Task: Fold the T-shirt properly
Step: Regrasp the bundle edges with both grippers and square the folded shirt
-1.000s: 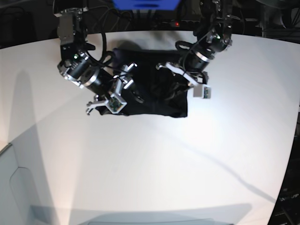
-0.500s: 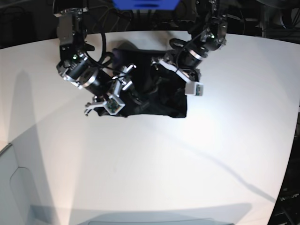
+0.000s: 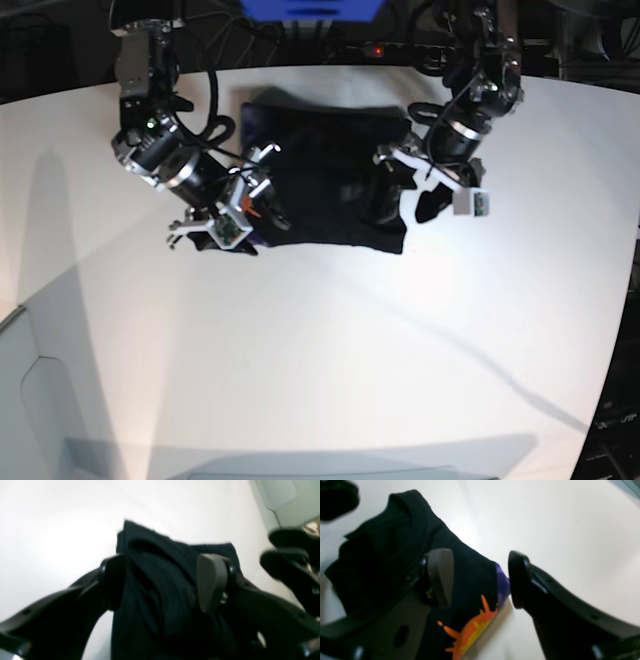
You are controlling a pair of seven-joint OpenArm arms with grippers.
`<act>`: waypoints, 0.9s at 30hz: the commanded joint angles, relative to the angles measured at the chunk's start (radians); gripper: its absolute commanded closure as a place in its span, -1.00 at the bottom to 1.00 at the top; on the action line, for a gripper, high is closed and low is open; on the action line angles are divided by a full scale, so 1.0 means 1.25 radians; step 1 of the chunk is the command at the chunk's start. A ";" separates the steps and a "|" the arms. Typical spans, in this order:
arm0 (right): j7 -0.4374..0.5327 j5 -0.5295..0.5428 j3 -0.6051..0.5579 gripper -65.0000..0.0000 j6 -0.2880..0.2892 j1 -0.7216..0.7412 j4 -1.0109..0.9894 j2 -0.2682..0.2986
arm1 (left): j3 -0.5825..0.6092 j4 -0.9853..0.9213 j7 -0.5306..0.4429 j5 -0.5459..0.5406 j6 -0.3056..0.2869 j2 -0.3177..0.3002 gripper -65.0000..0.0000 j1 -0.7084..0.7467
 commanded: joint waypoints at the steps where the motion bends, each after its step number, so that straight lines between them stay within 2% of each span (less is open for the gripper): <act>1: 0.020 0.015 0.000 -0.08 0.002 0.008 0.014 -0.001 | 0.001 0.000 -0.012 -0.010 -0.009 -0.002 -0.33 -0.004; 7: 0.019 0.015 0.000 -0.08 0.002 0.006 0.014 0.003 | 0.001 -0.023 -0.012 -0.013 -0.009 -0.001 -0.33 -0.004; 12: 0.022 0.014 0.018 -0.09 0.002 0.003 0.014 0.002 | -0.017 0.058 -0.012 -0.018 -0.013 -0.006 -0.33 0.065; 16: 0.017 0.015 0.051 -0.09 0.002 0.000 0.015 -0.018 | -0.139 0.060 -0.013 -0.043 -0.013 -0.024 -0.33 0.110; 21: 0.023 0.017 0.044 -0.09 0.002 -0.021 0.016 -0.036 | -0.341 0.051 -0.011 -0.147 -0.016 -0.033 -0.33 0.164; 23: 0.023 0.017 0.044 -0.09 0.002 -0.024 0.016 -0.061 | -0.368 0.051 0.005 -0.158 -0.016 -0.033 -0.33 0.188; 27: 0.022 0.017 0.044 -0.09 0.002 -0.029 0.015 -0.078 | -0.364 0.051 0.106 -0.145 -0.016 -0.023 -0.33 0.197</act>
